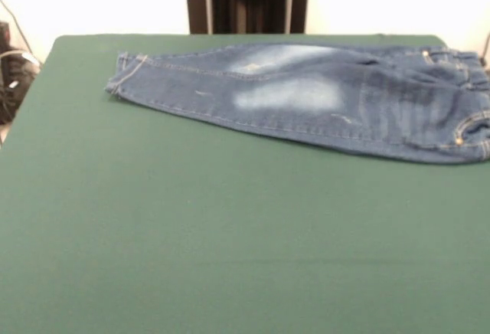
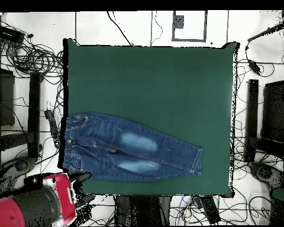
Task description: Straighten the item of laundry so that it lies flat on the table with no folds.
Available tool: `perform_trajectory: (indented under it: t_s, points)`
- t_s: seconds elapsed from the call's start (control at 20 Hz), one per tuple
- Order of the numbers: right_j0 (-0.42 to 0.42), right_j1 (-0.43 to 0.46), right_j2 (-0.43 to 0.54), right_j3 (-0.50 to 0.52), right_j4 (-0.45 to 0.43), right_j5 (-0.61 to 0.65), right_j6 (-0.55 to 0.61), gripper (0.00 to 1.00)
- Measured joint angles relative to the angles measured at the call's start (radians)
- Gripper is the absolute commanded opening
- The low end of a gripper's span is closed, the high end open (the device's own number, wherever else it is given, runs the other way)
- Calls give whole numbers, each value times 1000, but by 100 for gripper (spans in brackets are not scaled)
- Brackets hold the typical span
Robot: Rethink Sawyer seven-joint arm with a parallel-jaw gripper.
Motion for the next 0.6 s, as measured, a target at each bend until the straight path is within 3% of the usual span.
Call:
perform_trajectory:
  t_s: [0.4,0.6]
  points:
    - [-103,-202,13,138,-7,-39,0,100]
    - [-144,-284,36,222,-37,-136,0,100]
